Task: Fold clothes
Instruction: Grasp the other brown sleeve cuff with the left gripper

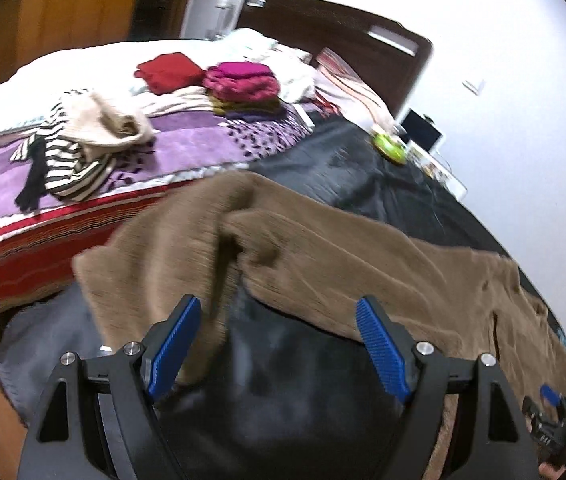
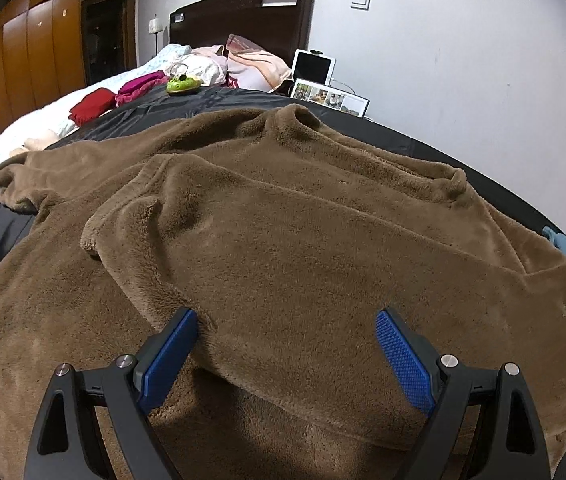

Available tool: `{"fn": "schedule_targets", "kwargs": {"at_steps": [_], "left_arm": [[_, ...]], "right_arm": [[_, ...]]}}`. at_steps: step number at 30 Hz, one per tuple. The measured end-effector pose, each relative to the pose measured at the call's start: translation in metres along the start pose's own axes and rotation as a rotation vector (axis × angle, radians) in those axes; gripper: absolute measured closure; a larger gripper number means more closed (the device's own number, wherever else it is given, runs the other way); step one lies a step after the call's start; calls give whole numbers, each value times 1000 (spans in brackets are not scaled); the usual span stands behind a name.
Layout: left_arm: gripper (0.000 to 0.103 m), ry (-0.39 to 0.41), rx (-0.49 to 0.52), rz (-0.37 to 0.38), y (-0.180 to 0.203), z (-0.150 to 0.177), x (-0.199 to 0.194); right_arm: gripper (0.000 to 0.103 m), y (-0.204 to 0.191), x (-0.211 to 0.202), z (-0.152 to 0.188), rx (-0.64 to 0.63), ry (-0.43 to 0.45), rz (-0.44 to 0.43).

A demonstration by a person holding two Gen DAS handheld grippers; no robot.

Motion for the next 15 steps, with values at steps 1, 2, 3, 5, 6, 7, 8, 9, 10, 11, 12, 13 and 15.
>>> {"fn": "schedule_targets", "kwargs": {"at_steps": [1, 2, 3, 5, 6, 7, 8, 9, 10, 11, 12, 13, 15], "left_arm": [[20, 12, -13, -9, -7, -3, -4], [20, 22, -25, -21, -13, -5, -7], [20, 31, -39, -38, -21, -8, -10], [20, 47, -69, -70, -36, -13, -15], [20, 54, -85, -85, -44, -15, -17], [20, 58, -98, -97, -50, -16, -18], [20, 60, -112, -112, -57, -17, -18], [20, 57, -127, -129, -65, -18, -17], [20, 48, -139, -140, -71, -18, -14], [20, 39, -148, -143, -76, -17, -12], [20, 26, -162, -145, -80, -17, -7], [20, 14, -175, -146, -85, -17, -3], [20, -22, -196, -129, -90, -17, 9]], "right_arm": [[11, 0, 0, 0, 1, -1, -2], [11, 0, 0, 1, 2, -2, -4], [11, 0, 0, 1, 3, -3, -6], [11, 1, 1, 1, 7, -5, -11], [11, 2, 1, 1, 10, -6, -14], [11, 2, 1, 1, 12, -7, -16], [11, 2, 1, 1, 13, -9, -17], [11, 2, 1, 2, 15, -11, -18], [11, 2, 1, 1, 14, -12, -18], [11, 1, 2, 1, 13, -13, -17], [11, 1, 2, 1, 13, -13, -16], [11, 1, 2, 1, 13, -14, -16], [11, 0, 3, 2, 14, -16, -16]]}}
Point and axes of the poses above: each gripper's, at about its wrist camera, not at the fingertips, and x roughly the way its jaws point, y to its right, z to its underside, the point moved 3 cm from there along x, roughly the way its jaws point, and after that the axes turned 9 degrees about z, right-handed, at the moved point
